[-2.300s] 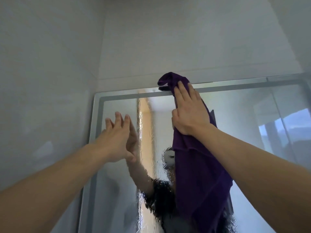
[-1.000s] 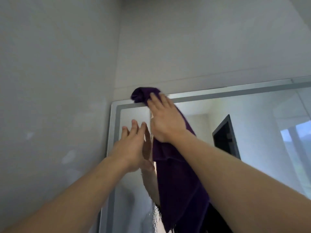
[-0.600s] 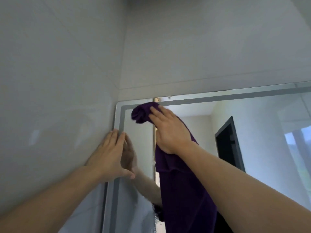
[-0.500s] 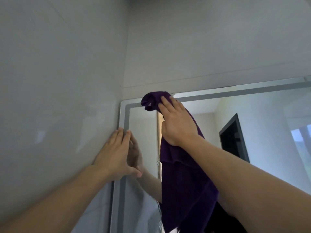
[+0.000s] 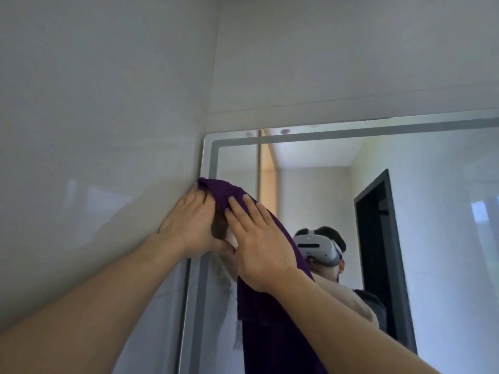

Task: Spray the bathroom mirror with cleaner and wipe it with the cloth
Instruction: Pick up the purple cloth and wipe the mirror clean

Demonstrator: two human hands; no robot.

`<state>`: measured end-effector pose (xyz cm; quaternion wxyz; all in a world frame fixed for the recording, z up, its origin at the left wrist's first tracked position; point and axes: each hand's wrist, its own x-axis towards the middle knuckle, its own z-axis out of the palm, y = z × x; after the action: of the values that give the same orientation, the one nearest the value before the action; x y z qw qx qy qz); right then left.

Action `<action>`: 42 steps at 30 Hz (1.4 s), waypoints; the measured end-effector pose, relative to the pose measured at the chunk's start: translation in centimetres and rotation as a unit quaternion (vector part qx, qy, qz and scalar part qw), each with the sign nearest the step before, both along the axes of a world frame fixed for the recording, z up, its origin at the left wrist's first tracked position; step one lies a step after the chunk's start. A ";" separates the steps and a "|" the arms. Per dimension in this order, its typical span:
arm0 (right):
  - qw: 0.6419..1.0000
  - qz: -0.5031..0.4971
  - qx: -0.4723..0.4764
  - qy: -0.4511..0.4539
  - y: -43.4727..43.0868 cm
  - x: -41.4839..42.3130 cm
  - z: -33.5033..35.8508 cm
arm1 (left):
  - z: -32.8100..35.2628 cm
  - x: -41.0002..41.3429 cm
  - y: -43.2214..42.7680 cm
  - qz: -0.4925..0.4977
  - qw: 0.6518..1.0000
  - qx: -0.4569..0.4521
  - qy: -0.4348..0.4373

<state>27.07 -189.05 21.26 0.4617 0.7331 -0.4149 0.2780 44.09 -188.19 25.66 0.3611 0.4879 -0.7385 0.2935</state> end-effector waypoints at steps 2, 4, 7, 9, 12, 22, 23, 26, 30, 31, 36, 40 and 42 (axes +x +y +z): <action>1.000 -0.007 0.011 0.023 0.3 -1.6 -2.1 | -0.1 -0.1 0.0 0.001 1.000 0.015 0.006; 0.995 -0.014 0.038 0.091 1.2 -3.9 -2.7 | -0.1 -0.2 0.0 0.012 1.000 0.026 0.012; 0.982 -0.040 0.032 0.180 3.0 -7.4 -0.2 | -0.1 -0.3 0.2 0.019 0.999 0.040 0.015; 0.986 -0.066 0.002 0.152 3.9 -9.4 3.0 | -0.1 -0.3 0.0 0.029 0.999 0.035 0.006; 0.995 -0.079 -0.023 0.051 4.9 -11.0 7.7 | -0.2 -0.3 -0.3 0.045 0.999 0.027 -0.009; 0.994 -0.069 -0.055 -0.063 1.4 -2.7 15.3 | -0.2 -0.3 -0.6 0.048 0.998 0.017 -0.023; 0.995 -0.062 -0.052 -0.057 1.1 -1.6 15.6 | -0.2 -0.2 -0.7 0.045 0.999 0.015 -0.024; 0.998 -0.034 -0.040 -0.035 0.0 1.6 16.1 | -0.1 0.1 -1.1 0.040 0.999 0.010 -0.027; 0.999 0.003 -0.022 -0.029 -1.1 4.8 16.1 | 0.1 0.3 -1.4 0.021 0.999 0.001 -0.028; 0.999 0.011 -0.017 -0.032 -1.3 5.4 15.9 | 0.1 0.3 -1.5 0.014 1.000 -0.001 -0.028; 0.997 0.072 0.023 -0.027 -1.1 6.3 14.4 | -0.1 0.5 -2.4 0.003 0.999 -0.017 -0.027; 0.992 0.116 0.029 -0.043 -0.5 4.6 12.7 | -0.1 0.4 -1.8 -0.002 1.000 -0.008 -0.019; 0.992 0.113 -0.007 -0.051 -0.6 4.3 12.2 | -0.2 0.3 -1.5 -0.003 1.000 -0.003 -0.018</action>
<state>31.32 -189.68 33.43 0.4110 0.7570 -0.3500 0.3682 44.39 -189.66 25.46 0.3502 0.4792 -0.7454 0.3035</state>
